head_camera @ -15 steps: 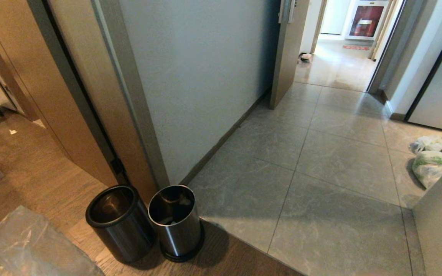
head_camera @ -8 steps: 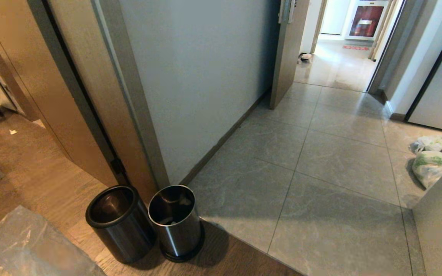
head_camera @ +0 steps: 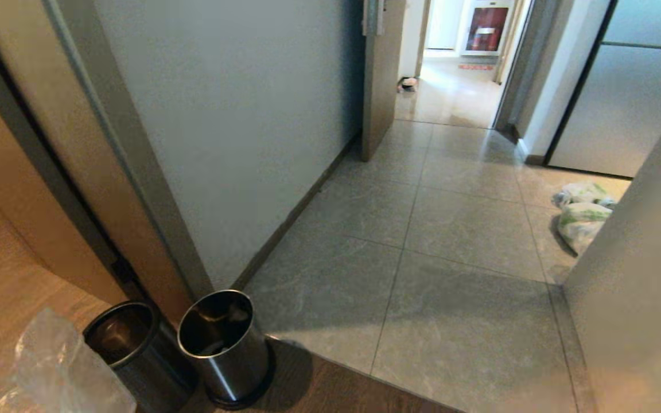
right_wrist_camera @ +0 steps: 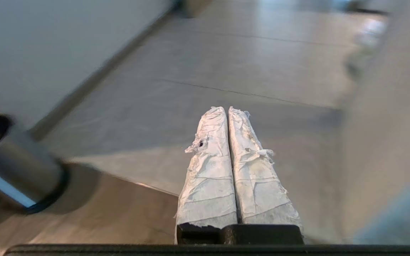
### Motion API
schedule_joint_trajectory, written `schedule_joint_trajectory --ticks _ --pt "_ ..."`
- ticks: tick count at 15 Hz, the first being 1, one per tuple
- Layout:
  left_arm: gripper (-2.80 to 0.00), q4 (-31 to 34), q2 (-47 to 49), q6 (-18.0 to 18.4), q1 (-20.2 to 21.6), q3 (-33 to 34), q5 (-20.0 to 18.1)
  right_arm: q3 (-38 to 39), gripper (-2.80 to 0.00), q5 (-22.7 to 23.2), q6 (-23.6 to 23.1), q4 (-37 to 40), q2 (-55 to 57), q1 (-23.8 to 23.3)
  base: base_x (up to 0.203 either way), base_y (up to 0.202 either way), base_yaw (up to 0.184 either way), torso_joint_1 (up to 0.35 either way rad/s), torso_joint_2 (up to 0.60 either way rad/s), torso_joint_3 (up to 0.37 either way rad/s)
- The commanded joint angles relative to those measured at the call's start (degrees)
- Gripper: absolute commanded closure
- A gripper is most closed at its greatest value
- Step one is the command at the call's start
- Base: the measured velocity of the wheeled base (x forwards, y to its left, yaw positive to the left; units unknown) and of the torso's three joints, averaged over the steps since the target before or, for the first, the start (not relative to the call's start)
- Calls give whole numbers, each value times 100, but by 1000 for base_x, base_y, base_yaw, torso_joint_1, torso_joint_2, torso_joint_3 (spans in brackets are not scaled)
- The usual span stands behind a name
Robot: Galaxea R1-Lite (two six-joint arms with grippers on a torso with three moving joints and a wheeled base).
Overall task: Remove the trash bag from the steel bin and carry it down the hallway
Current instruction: Put the trash bag at the door
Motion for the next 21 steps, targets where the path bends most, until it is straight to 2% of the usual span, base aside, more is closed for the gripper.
schedule_joint_trajectory --ticks 1,6,17,21 --pt "0 -2 7 -8 0 9 2 18 0 0 2 -6 -4 1 0 11 -175 2 2 2" --pt "0 7 7 1 0 0 -7 18 0 0 -2 2 -4 4 1 8 -134 2 3 4" --pt "0 7 7 -23 0 9 2 18 0 9 -19 2 -2 5 0 0 0 0 0 0" --pt "0 -2 7 -26 0 9 2 18 0 0 -37 2 -4 -4 -2 3 -155 3 3 3"
